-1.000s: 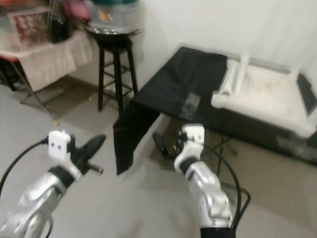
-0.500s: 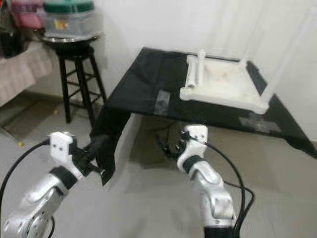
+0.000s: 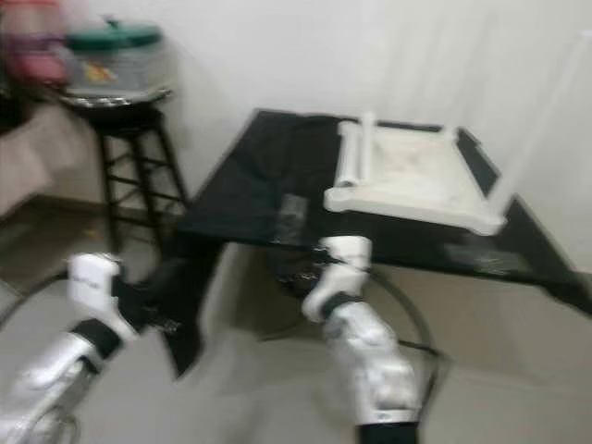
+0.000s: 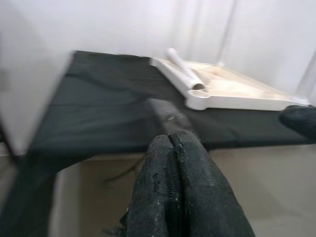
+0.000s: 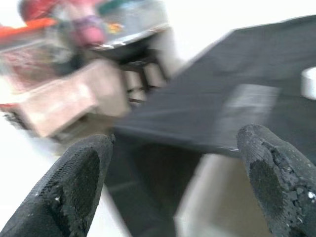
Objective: Building children table
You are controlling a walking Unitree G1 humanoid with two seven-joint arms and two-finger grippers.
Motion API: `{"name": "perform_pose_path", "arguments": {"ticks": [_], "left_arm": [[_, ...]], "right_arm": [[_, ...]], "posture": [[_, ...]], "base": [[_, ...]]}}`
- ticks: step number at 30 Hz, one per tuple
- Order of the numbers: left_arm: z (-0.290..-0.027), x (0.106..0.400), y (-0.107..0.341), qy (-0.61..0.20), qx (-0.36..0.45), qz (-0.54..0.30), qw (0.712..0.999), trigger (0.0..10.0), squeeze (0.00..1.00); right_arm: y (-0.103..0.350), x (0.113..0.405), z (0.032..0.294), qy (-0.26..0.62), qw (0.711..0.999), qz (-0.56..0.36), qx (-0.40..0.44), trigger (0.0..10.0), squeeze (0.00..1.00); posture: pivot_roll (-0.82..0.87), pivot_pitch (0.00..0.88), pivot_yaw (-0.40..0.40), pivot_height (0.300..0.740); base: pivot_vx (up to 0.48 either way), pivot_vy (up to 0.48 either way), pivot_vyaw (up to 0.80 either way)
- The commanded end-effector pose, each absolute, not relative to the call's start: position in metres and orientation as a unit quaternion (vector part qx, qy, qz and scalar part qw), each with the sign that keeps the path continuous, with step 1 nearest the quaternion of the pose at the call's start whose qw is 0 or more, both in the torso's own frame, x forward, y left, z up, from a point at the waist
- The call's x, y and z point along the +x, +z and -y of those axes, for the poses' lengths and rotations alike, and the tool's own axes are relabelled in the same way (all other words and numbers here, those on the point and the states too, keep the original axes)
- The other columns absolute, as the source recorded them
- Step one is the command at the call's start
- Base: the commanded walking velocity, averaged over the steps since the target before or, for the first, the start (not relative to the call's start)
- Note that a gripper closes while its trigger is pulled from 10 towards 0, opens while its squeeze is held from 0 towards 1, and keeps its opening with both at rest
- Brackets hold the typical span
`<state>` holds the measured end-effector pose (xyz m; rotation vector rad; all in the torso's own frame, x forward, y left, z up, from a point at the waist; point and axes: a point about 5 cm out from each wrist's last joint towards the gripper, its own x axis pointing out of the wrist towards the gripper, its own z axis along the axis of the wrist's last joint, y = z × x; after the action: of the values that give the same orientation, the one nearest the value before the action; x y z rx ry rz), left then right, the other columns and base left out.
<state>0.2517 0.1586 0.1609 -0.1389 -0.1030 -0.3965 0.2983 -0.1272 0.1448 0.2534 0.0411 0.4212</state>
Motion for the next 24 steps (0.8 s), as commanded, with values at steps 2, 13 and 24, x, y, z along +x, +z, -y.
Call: {"name": "perform_pose_path", "arguments": {"ticks": [2, 13, 24], "left_arm": [[-0.1489, 0.2526, 0.1633, -0.216, -0.073, 0.056, 0.972, 10.0, 0.0], [-0.1482, 0.2519, 0.1639, -0.217, -0.072, 0.057, 0.972, 10.0, 0.0], [-0.148, 0.252, 0.1649, -0.219, -0.067, 0.058, 0.972, 10.0, 0.0]], "right_arm": [[0.1435, 0.2977, 0.142, 0.184, 0.975, -0.021, 0.119, 10.0, 0.0], [0.1448, 0.2974, 0.1427, 0.185, 0.975, -0.015, 0.125, 10.0, 0.0], [0.1455, 0.297, 0.1429, 0.186, 0.974, -0.011, 0.128, 10.0, 0.0]], "posture": [[-0.06, 0.0, -0.062, 0.74], [-0.06, 0.0, -0.062, 0.74], [-0.07, 0.0, -0.062, 0.74]], "base": [[0.416, 0.0, -0.8], [0.414, 0.0, -0.65], [0.412, 0.0, 0.0]]}}
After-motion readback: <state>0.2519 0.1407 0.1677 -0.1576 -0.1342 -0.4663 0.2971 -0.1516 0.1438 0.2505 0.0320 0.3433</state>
